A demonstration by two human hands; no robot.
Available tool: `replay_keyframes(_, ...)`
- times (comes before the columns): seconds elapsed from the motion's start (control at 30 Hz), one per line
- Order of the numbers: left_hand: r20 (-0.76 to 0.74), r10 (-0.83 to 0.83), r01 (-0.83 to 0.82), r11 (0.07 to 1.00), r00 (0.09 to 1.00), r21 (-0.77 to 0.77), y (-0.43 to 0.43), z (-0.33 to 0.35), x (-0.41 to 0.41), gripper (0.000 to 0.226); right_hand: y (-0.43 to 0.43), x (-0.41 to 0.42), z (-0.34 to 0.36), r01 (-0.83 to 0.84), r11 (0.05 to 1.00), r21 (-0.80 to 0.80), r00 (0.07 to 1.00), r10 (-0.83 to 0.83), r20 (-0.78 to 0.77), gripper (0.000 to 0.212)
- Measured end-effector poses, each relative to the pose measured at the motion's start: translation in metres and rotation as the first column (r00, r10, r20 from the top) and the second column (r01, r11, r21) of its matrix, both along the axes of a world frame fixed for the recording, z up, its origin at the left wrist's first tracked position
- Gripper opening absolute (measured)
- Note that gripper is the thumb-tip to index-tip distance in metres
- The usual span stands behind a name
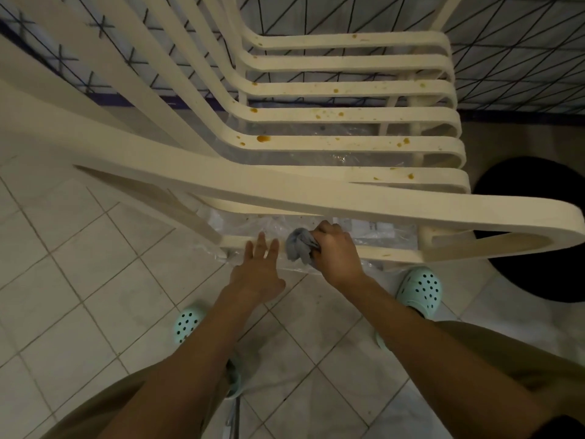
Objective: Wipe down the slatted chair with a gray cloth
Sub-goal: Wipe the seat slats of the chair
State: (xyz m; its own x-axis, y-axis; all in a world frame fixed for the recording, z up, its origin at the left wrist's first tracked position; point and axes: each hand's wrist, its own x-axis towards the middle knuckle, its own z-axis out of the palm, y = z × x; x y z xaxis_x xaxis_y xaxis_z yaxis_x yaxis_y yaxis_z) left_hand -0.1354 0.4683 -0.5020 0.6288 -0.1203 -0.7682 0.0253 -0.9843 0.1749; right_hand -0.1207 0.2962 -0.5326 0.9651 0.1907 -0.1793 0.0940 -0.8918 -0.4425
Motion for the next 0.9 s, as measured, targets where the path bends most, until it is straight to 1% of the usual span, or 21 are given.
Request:
replay_keyframes(0.13, -0.015, -0.018, 0.018, 1.000, 1.000, 0.008, -0.003, -0.002, 0.001, 0.088, -0.026, -0.002, -0.001, 0.032, 0.999, 0.009, 0.999, -0.032, -0.020, 0.015)
replay_keyframes(0.3, -0.016, -0.037, 0.037, 0.999, 0.999, 0.005, -0.001, -0.004, -0.001, 0.090, -0.059, -0.011, 0.000, 0.092, 0.994, 0.056, 0.995, -0.089, -0.052, 0.010)
replay_keyframes(0.47, -0.013, -0.041, 0.041, 0.999, 0.999, -0.003, 0.000, -0.008, -0.002, 0.093, -0.070, -0.013, 0.002, 0.182, 0.979, 0.088, 0.982, -0.176, -0.064, 0.009)
replay_keyframes(0.53, -0.010, -0.041, 0.041, 0.999, 0.999, 0.000, 0.000, -0.009, -0.003, 0.095, -0.066, -0.012, 0.002, 0.214, 0.975, 0.066, 0.975, -0.208, -0.077, 0.008)
replay_keyframes(0.63, -0.002, -0.044, 0.044, 0.999, 0.999, 0.007, -0.001, -0.010, -0.004, 0.096, -0.055, -0.006, 0.002, 0.239, 0.970, -0.050, 0.967, -0.242, -0.082, 0.013)
replay_keyframes(0.73, -0.003, -0.040, 0.040, 0.999, 0.999, -0.002, -0.001, -0.010, -0.003, 0.097, -0.038, -0.001, 0.003, 0.217, 0.970, -0.110, 0.971, -0.226, -0.074, 0.021)
replay_keyframes(0.8, -0.011, -0.036, 0.036, 0.999, 0.999, -0.010, 0.000, -0.010, -0.002, 0.097, -0.029, -0.002, 0.002, 0.191, 0.977, -0.090, 0.979, -0.197, -0.059, 0.019)
replay_keyframes(0.9, -0.018, -0.035, 0.035, 0.999, 0.999, -0.017, 0.000, -0.009, -0.003, 0.097, -0.031, -0.005, 0.001, 0.145, 0.989, -0.017, 0.988, -0.145, -0.052, 0.010)
